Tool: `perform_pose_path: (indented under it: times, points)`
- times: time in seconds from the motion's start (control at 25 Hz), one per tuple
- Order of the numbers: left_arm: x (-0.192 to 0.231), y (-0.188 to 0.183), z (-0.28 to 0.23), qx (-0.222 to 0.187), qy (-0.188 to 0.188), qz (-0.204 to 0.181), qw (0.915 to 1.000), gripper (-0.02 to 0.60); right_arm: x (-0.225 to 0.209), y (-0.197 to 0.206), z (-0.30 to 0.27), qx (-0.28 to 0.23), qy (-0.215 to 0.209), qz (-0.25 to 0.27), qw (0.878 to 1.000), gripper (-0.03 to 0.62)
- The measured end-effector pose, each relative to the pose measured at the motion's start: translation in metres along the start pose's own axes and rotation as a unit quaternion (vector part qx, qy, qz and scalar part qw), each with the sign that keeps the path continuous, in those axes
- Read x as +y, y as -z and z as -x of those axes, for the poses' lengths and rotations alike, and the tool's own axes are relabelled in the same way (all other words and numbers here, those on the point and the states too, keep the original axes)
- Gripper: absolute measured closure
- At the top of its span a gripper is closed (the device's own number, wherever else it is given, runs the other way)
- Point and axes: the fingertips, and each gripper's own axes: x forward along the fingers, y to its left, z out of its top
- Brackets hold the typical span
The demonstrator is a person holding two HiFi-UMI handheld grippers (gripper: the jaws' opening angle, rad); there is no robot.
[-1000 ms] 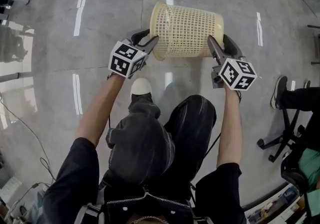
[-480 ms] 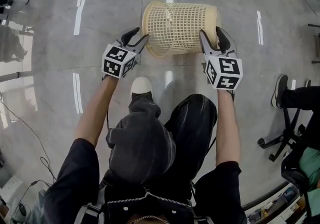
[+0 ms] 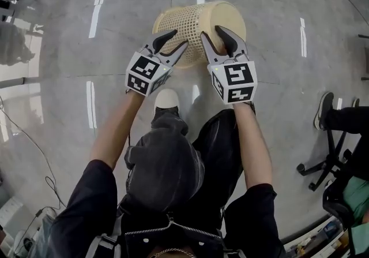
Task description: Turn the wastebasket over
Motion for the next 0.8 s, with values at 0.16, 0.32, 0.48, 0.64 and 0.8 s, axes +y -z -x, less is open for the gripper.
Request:
perform_pose_path:
  times: [0.16,0.32,0.48,0.64,0.8]
  points:
    - [-0.001,0.016,0.004,0.003,-0.003,0.02,0.9998,0.434,0.024,-0.004,-0.008,-0.01,-0.041,-0.026,0.999,0.454]
    - [0.013,0.03,0.012,0.007,-0.017,0.038,0.9991,0.434,0.032,-0.009,-0.016,-0.021,-0.079,-0.075,0.994,0.48]
    - [0.022,0.039,0.016,0.017,-0.028,0.035,0.9989,0.434,0.039,-0.014,-0.02,-0.037,-0.105,-0.091,0.99,0.484]
    - [0.027,0.054,0.02,0.034,-0.031,0.036,0.9983,0.433,0.044,-0.005,-0.023,-0.018,-0.111,-0.079,0.99,0.484]
    - [0.026,0.072,0.017,0.047,-0.027,0.051,0.9972,0.43,0.052,0.019,-0.03,0.028,-0.119,-0.066,0.99,0.485]
